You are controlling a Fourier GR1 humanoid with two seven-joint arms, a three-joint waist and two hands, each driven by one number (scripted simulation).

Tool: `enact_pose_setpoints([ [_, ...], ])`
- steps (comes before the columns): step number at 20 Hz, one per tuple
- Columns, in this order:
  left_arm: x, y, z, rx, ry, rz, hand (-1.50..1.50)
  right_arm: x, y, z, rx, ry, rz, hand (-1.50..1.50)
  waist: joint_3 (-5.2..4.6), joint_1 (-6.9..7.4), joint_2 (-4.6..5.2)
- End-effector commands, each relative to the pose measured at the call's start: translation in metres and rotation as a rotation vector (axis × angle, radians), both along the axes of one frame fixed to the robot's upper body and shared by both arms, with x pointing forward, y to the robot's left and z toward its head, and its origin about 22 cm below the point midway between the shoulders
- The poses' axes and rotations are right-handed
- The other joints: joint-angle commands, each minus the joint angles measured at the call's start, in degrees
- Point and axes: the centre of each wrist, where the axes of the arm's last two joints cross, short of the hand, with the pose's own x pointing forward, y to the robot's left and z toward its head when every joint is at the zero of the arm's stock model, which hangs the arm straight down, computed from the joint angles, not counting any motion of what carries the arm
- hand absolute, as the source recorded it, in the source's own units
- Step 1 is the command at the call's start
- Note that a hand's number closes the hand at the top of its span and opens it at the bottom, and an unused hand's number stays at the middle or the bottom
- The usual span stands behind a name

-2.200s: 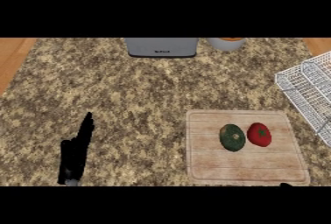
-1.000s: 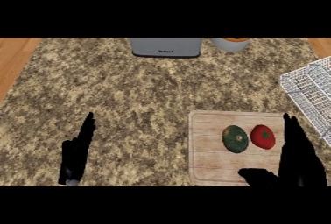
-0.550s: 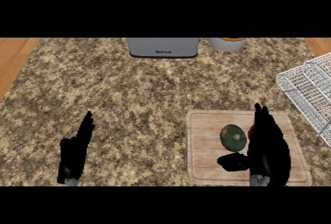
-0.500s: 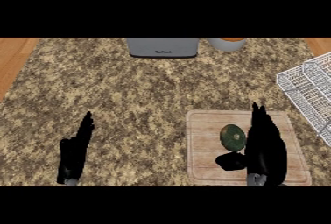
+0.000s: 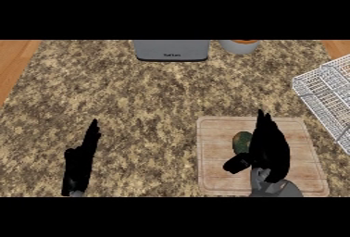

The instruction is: Pick the squash from the cutting board and place it in the tiered basket

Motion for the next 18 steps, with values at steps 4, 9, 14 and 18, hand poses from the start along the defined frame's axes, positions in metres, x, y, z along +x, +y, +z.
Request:
enact_pose_setpoints([
  [4,-0.006,-0.002,-0.015,0.02,0.004,0.019,0.0,0.011,0.002,0.002,-0.031,0.172,-0.119,-1.5,0.0,-0.31,-0.02],
  [9,0.002,0.005,-0.01,0.004,0.0,0.004,0.0,0.027,-0.012,-0.002,-0.019,0.201,-0.126,-1.5,0.01,-0.41,-0.01],
  [14,0.006,-0.006,-0.007,0.01,0.01,0.017,0.0,0.016,-0.01,-0.01,0.024,0.242,-0.128,-1.5,0.03,-0.61,-0.07],
  [18,-0.012,-0.004,-0.011,-0.009,0.01,0.012,0.0,0.035,-0.022,-0.017,0.051,0.25,-0.147,-1.5,0.04,-0.15,-0.05],
])
